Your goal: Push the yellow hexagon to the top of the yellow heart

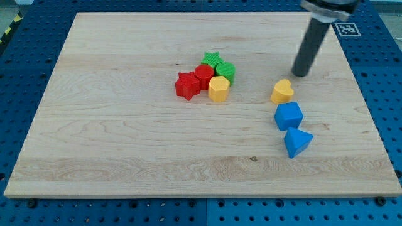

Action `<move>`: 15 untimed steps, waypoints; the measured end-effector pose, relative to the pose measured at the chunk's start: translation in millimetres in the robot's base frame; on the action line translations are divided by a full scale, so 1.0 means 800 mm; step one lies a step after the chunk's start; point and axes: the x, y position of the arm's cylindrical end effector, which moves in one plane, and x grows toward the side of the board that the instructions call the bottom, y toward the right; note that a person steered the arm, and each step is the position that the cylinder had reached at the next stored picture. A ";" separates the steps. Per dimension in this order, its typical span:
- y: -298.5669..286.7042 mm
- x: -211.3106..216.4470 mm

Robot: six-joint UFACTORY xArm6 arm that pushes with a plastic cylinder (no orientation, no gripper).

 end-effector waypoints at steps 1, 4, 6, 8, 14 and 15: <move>-0.073 0.000; -0.225 0.000; -0.163 0.042; -0.114 0.050; -0.182 0.111; -0.147 0.111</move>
